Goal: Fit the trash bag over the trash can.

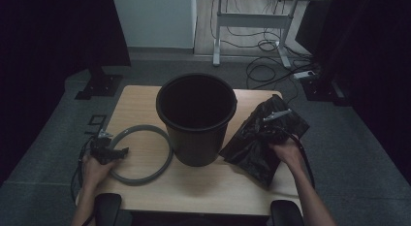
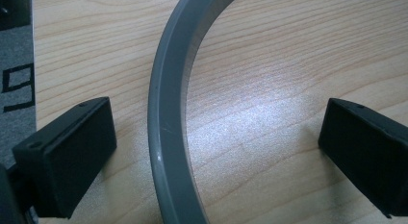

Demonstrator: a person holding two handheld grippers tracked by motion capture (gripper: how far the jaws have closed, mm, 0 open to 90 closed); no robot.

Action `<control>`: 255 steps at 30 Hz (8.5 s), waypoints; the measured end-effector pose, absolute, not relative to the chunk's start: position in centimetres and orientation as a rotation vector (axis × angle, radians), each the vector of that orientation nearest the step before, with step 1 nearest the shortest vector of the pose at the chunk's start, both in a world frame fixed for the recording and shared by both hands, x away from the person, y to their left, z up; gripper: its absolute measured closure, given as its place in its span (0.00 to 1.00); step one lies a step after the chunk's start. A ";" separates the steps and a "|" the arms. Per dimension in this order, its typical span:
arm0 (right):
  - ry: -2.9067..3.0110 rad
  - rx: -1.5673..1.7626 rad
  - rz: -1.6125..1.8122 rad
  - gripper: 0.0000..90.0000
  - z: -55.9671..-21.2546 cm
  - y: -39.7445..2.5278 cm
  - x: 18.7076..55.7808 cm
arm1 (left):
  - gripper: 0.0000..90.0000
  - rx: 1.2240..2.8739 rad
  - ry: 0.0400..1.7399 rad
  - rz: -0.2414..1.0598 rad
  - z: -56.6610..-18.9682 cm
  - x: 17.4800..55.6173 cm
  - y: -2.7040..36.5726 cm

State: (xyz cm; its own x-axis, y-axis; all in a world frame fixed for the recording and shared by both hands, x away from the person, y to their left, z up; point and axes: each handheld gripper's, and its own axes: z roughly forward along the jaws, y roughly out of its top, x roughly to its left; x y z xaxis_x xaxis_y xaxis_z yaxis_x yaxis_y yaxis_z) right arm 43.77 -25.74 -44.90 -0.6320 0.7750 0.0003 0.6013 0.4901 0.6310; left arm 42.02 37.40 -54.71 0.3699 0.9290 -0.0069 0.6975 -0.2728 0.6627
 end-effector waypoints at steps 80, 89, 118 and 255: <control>2.413 0.906 1.133 0.98 -25.4 -13.1 48.3 | 0.00 2.059 1.400 0.522 -54.7 42.0 37.4; 2.487 0.831 1.134 0.98 -25.6 -9.0 48.3 | 0.00 2.058 1.400 0.521 -54.7 42.0 37.4; 2.811 0.651 1.056 0.97 -31.3 2.0 49.2 | 0.00 2.063 1.391 0.517 -54.7 42.1 37.4; 2.555 0.870 0.661 0.67 -29.3 -5.9 57.1 | 0.00 2.068 1.382 0.513 -54.7 42.2 37.3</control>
